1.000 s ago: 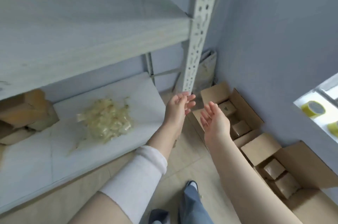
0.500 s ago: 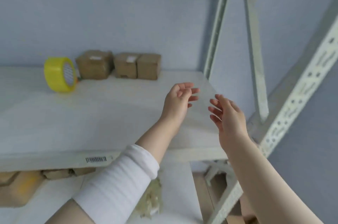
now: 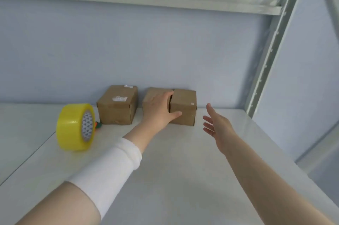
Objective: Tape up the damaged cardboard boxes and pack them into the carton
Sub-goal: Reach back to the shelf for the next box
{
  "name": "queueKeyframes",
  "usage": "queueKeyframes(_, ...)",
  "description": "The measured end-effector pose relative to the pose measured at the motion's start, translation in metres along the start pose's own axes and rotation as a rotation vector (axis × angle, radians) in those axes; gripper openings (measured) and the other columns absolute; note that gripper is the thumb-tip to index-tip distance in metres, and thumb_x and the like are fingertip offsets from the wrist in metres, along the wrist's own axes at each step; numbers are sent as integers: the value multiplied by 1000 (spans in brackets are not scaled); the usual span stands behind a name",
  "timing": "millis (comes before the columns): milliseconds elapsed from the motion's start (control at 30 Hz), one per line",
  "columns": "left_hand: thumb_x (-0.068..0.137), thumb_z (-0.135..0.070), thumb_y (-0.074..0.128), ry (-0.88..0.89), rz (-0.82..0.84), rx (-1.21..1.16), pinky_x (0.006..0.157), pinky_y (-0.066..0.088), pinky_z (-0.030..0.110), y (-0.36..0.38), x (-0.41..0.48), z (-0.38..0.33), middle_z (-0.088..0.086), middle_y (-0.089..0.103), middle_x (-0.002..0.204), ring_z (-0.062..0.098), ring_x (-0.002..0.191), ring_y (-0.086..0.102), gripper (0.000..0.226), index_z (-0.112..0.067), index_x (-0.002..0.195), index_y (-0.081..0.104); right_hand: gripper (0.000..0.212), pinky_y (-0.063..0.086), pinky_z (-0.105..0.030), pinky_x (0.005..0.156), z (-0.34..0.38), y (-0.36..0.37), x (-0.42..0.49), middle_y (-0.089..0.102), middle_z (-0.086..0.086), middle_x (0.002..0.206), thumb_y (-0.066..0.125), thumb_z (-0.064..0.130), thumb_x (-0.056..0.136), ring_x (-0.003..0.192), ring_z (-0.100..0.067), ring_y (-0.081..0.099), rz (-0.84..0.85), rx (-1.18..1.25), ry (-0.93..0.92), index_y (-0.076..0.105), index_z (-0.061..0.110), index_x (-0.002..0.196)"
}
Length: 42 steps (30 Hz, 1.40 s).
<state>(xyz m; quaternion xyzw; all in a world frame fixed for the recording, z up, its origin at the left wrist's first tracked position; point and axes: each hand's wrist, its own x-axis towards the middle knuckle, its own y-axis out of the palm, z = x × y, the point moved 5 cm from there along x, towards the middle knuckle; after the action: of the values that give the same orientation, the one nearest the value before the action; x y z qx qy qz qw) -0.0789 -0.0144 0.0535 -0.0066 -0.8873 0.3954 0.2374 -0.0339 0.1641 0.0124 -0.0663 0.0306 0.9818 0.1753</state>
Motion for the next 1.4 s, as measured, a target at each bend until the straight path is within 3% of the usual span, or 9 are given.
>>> queueKeyframes(167, 77, -54, 67, 84, 221, 309, 117, 12, 42, 32, 50, 18, 3, 32, 151, 29, 144, 10, 84, -32, 146, 25, 53, 38, -32, 102, -7, 24, 47, 50, 1, 132, 52, 58, 85, 112, -22, 47, -54, -64, 79, 56, 19, 121)
queueKeyframes(333, 82, -48, 63, 190, 203, 507, 116, 1, 42, 52, 63, 23, 7, 44, 143, 31, 143, 17, 61, -26, 136, 43, 26, 39, -29, 95, -17, 35, 68, 56, 12, 89, 54, 51, 88, 86, -10, 48, -75, -61, 58, 55, 29, 74)
queueKeyframes(567, 83, -42, 63, 250, 83, 241, 110, 10, 28, 48, 63, 16, 2, 57, 125, 21, 135, 33, 43, -25, 122, 58, 23, 46, -29, 73, -15, 24, 61, 58, 7, 93, 62, 40, 86, 87, -10, 57, -126, 121, 31, 54, 21, 96)
queueKeyframes(733, 86, -44, 60, 67, 7, -260, 83, 28, 8, 35, 43, -1, -7, 51, 124, -2, 96, 44, 38, -27, 120, 57, 21, 49, -28, 71, 8, 11, 42, 61, 3, 98, 67, 32, 83, 88, -12, 59, -158, 227, -70, 56, 20, 97)
queueKeyframes(867, 74, -64, 61, -289, 146, -790, 95, 33, 24, 35, 25, -17, -10, 39, 140, 8, 125, 42, 80, -29, 140, 35, 29, 41, -17, 81, 27, 7, 10, 51, 4, 122, 73, 32, 78, 108, -7, 53, -179, -30, -374, 53, 32, 100)
queueKeyframes(1033, 67, -56, 73, -487, 203, -951, 93, 49, 34, 32, -3, -32, -9, 58, 122, 10, 105, 59, 84, -33, 137, 33, 40, 30, -5, 93, 40, 8, -39, 37, 13, 131, 71, 36, 76, 122, -1, 35, -122, -389, -752, 55, 32, 111)
queueKeyframes(1167, 78, -46, 67, -491, 252, -1131, 65, 56, 30, 28, -23, -31, -7, 71, 98, 11, 92, 65, 41, -30, 114, 59, 52, 43, -17, 91, 40, -13, -46, 38, 9, 139, 64, 43, 80, 122, 1, 43, -20, -105, -510, 43, 38, 128)
queueKeyframes(1300, 86, -41, 59, -387, 255, -1174, 79, 57, 37, 24, -38, -32, -7, 72, 101, 15, 102, 63, 20, -34, 102, 67, 67, 47, -39, 98, 27, -5, -55, 55, 7, 133, 64, 45, 76, 110, -5, 59, 303, 96, -242, 40, 32, 137)
queueKeyframes(1400, 92, -33, 53, -359, 199, -1056, 85, 48, 38, 15, -48, -33, -9, 70, 102, 12, 100, 62, 21, -34, 110, 64, 65, 46, -37, 100, 27, -4, -59, 54, 6, 131, 68, 32, 82, 113, -10, 57, 218, 53, -287, 38, 30, 139)
